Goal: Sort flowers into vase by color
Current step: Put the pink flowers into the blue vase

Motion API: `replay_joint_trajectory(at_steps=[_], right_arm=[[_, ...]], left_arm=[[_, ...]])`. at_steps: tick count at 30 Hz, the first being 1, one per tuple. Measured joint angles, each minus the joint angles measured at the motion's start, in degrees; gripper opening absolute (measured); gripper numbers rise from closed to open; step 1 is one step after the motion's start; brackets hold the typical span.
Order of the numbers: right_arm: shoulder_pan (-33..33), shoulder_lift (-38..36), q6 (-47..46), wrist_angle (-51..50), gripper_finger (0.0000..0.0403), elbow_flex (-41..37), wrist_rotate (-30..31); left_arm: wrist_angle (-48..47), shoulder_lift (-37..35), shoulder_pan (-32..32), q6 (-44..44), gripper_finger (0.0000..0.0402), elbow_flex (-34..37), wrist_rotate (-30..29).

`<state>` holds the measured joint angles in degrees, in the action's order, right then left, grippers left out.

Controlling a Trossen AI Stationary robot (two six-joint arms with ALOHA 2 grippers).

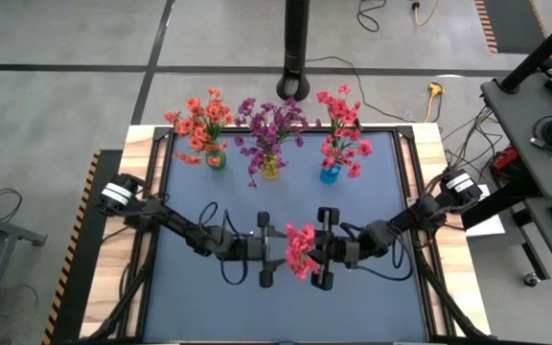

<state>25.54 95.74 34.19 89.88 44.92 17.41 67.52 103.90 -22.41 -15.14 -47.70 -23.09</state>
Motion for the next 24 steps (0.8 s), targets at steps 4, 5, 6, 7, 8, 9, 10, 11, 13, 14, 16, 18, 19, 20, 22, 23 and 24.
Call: replay_joint_trajectory(at_steps=[4, 5, 6, 7, 8, 9, 10, 11, 13, 14, 16, 18, 19, 20, 22, 23, 24], right_arm=[[-0.8, 0.0, 0.2, 0.0, 0.0018, 0.1, 0.1], [-0.9, 0.0, 0.2, 0.0, 0.0018, 0.3, 0.0], [-0.9, 0.0, 0.3, 0.0, 0.0018, 0.4, -0.1], [-1.0, 0.0, 0.3, 0.0, 0.0018, 0.6, -0.5], [-1.1, 0.0, 0.3, 0.0, 0.0018, 0.7, -1.3], [-1.1, 0.0, 0.3, 0.0, 0.0018, 0.8, -1.9], [-1.1, 0.0, 0.3, 0.0, 0.0018, 0.9, -2.5], [-1.1, 0.0, 0.4, 0.0, 0.0018, 1.0, -2.6], [-1.1, 0.0, 0.4, 0.0, 0.0018, 1.1, -2.6], [-1.1, 0.0, 0.4, 0.0, 0.0018, 1.1, -2.6], [-1.1, 0.0, 0.4, 0.0, 0.0018, 1.1, -2.6], [-1.1, 0.0, 0.6, 0.0, 0.0018, 1.1, -2.6], [-1.1, 0.0, 0.6, 0.0, 0.0018, 1.1, -2.4], [-1.1, 0.0, 0.6, 0.0, 0.0018, 1.1, -2.4], [-1.2, 0.0, 0.6, 0.0, 0.0018, 1.1, -2.3], [-1.1, 0.0, 0.6, 0.0, 0.0018, 1.1, -2.3], [-1.1, 0.0, 0.6, -0.1, 0.0018, 1.1, -2.3]], left_arm=[[-0.7, 0.0, 0.7, -0.1, 0.0198, -0.7, -0.2], [-0.9, 0.0, 0.8, -0.1, 0.0191, -0.9, -0.4], [-1.1, 0.0, 1.0, 0.0, 0.0182, -1.0, -0.3], [-1.2, 0.0, 1.3, 0.4, 0.0172, -1.1, -0.3], [-1.3, 0.0, 1.6, 1.0, 0.0162, -1.1, -0.2], [-1.4, 0.0, 2.0, 1.5, 0.0151, -1.1, -0.1], [-1.6, 0.0, 2.4, 2.2, 0.0139, -1.1, -0.2], [-1.7, 0.0, 2.7, 2.6, 0.0128, -1.1, -0.2], [-1.7, 0.0, 2.9, 3.0, 0.0103, -1.1, -0.4], [-1.9, 0.0, 2.8, 2.9, 0.009, -1.1, -0.3], [-2.1, 0.0, 2.8, 2.7, 0.0061, -1.1, -0.3], [-2.1, 0.0, 2.8, 2.5, 0.0029, -1.1, -0.2], [-2.1, 0.0, 2.8, 2.5, 0.0016, -1.0, -0.1], [-2.2, 0.0, 2.8, 2.4, 0.0009, -1.0, -0.1], [-2.2, 0.0, 2.7, 2.4, 0.0009, -0.9, -0.1], [-2.2, 0.0, 2.7, 2.4, 0.001, -0.9, -0.1], [-2.2, 0.0, 2.7, 2.4, 0.0009, -0.9, -0.1]])
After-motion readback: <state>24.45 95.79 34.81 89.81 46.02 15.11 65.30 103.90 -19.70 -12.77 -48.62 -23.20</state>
